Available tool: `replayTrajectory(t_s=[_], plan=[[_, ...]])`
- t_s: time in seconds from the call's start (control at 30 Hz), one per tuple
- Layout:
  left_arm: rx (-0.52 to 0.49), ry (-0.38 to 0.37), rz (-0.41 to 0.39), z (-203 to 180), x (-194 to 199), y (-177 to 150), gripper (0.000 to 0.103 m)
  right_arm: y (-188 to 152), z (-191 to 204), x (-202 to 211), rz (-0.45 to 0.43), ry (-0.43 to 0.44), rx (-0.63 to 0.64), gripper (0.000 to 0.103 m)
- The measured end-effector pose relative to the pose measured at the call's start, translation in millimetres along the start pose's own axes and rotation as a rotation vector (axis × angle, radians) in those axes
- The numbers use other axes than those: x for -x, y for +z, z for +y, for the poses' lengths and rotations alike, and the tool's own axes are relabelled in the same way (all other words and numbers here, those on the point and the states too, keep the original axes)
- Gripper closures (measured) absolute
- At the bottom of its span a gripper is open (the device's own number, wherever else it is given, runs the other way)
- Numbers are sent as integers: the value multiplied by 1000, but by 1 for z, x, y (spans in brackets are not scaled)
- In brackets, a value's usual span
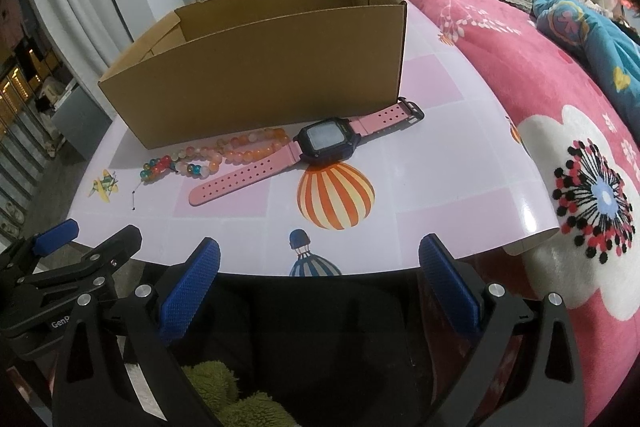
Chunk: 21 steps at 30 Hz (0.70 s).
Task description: Organize jewelry
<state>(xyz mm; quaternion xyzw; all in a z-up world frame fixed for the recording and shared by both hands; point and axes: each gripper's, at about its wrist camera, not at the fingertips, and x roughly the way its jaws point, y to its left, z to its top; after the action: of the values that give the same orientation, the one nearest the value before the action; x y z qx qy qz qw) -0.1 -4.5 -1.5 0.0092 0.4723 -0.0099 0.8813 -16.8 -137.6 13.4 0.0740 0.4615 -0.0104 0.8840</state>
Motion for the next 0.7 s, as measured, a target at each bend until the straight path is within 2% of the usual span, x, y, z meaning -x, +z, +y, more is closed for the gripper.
replayTrajectory(t_s=[0.7], plan=[[6,2,7,3,-2,-2,8,0,2,0,1,0,3,6]])
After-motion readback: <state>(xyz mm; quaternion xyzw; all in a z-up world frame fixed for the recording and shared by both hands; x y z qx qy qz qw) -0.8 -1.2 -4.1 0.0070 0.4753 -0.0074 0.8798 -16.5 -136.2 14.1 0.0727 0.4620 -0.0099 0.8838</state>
